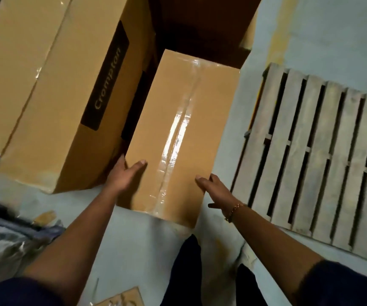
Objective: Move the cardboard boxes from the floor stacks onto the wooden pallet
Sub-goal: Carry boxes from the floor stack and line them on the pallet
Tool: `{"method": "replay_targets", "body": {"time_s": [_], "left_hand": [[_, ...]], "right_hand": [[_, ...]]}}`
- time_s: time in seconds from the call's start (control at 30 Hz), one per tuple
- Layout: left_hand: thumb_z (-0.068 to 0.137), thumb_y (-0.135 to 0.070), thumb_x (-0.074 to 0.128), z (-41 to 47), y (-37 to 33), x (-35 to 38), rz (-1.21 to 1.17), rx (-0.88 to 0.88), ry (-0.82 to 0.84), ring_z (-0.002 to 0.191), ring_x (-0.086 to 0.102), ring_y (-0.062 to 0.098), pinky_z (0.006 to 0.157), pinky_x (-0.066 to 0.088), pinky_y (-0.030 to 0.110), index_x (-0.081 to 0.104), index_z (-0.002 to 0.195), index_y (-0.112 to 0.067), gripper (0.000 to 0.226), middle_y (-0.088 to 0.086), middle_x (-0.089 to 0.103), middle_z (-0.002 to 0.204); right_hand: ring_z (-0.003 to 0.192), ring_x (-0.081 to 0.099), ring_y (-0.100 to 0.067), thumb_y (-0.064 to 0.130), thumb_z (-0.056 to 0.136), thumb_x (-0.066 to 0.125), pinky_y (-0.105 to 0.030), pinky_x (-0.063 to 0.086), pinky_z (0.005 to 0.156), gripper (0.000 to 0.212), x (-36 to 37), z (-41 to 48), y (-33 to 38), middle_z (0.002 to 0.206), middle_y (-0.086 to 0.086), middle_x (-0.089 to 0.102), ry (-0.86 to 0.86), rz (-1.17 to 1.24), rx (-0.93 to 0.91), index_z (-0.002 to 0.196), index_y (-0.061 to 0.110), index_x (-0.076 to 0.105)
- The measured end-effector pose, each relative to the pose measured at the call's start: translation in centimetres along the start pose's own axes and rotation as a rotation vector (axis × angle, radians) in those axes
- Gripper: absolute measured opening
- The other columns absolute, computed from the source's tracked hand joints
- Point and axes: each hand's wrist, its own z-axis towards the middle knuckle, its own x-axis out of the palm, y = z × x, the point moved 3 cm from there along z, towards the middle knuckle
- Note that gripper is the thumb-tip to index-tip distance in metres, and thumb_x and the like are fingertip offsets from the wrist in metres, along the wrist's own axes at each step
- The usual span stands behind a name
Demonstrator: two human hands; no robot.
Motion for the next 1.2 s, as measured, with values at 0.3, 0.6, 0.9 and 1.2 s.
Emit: {"method": "replay_targets", "body": {"time_s": [0.3, 0.6, 0.9, 1.2], "left_hand": [[0.088, -0.047, 0.074, -3.5, -0.6, 1.9, 0.007, 0.137, -0.09, 0.118, 0.058, 0.028, 0.098, 0.047, 0.048, 0.046, 0.145, -0.021, 0.068, 0.003, 0.062, 0.131], [0.09, -0.043, 0.075, -15.4, -7.4, 13.4, -0.01, 0.268, -0.048, 0.137, 0.047, 0.033, 0.106, 0.041, 0.047, 0.037, 0.156, -0.017, 0.08, 0.01, 0.051, 0.151], [0.096, -0.035, 0.067, -26.0, -18.0, 36.1, 0.001, 0.4, 0.07, 0.133, 0.05, 0.033, 0.104, 0.041, 0.044, 0.039, 0.154, -0.019, 0.067, 0.007, 0.055, 0.143], [0.092, -0.046, 0.07, -32.0, -24.3, 63.1, -0.022, 0.378, 0.058, 0.11, 0.065, 0.023, 0.093, 0.05, 0.039, 0.051, 0.141, -0.03, 0.055, -0.005, 0.067, 0.125]], "right_hand": [[0.098, 0.058, 0.005, 0.036, 0.1, 0.063, -0.017, 0.047, 0.076, 0.05, -0.9, -1.8, -2.6, 0.127, 0.012, 0.061, -0.078, 0.155, -0.18, 0.144, 0.033, 0.04], [0.118, 0.058, 0.0, 0.027, 0.1, 0.064, -0.02, 0.049, 0.096, 0.056, -13.7, -10.2, -10.4, 0.138, 0.011, 0.059, -0.226, 0.353, -0.284, 0.149, 0.033, 0.039], [0.115, 0.062, -0.002, 0.027, 0.098, 0.067, -0.024, 0.053, 0.096, 0.056, -37.4, -15.5, -21.2, 0.133, 0.011, 0.063, -0.443, 0.448, -0.331, 0.149, 0.032, 0.042], [0.126, 0.058, -0.01, 0.065, 0.077, 0.071, -0.043, 0.048, 0.11, 0.091, -64.3, -14.6, -33.3, 0.142, 0.012, 0.059, -0.435, 0.441, -0.321, 0.156, 0.036, 0.036]]}}
